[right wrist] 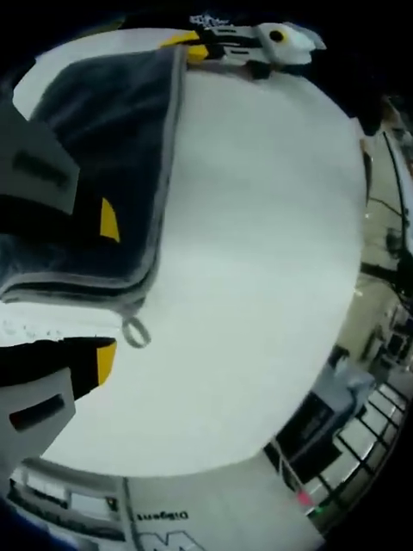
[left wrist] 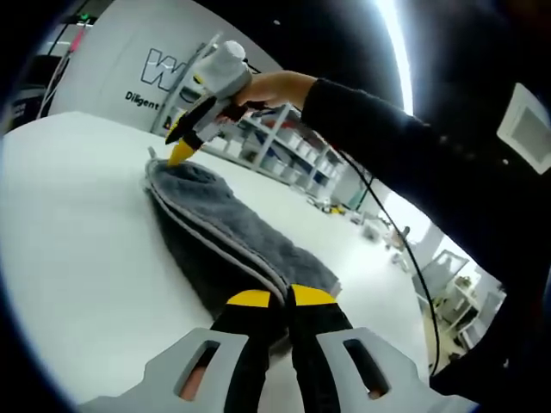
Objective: Open the folded towel by lifting each exposed corner and separating the folded layers until the towel lies flat within the target outline without major curled edges
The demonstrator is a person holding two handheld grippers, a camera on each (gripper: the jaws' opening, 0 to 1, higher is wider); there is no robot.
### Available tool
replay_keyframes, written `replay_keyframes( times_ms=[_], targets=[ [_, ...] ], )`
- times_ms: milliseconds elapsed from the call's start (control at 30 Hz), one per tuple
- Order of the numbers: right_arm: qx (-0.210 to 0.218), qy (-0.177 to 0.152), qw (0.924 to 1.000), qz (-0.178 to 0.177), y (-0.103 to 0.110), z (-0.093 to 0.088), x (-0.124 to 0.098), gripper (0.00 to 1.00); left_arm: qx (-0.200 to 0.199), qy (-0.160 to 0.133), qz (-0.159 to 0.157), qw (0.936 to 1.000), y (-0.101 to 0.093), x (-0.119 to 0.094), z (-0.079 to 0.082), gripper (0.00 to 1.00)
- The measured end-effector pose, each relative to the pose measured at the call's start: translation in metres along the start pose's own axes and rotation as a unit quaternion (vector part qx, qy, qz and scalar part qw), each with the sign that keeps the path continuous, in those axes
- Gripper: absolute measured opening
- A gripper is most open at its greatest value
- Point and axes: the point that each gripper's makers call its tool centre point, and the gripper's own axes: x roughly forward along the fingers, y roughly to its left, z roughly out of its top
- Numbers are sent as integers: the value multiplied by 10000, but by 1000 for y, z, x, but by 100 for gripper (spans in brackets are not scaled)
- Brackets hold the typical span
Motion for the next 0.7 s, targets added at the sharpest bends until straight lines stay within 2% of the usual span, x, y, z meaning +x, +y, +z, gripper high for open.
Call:
replay_keyframes(
  times_ms=[133, 300, 467, 700],
  targets=[
    [-39, 64, 10000, -2, -1, -4, 13, 32, -17, 5, -23, 10000, -1, 0, -1, 5],
    [6, 33, 10000, -36, -4, -3, 16, 28, -36, -1, -44, 10000, -1, 0, 0, 5],
    [-131, 71, 9999, 13, -2, -6, 21, 20, -62, 3, -58, 10000, -1, 0, -1, 5],
    [-185, 117, 9998, 9, 1, -7, 28, 20, -96, 15, -88, 9999, -3, 0, -2, 5]
  ],
)
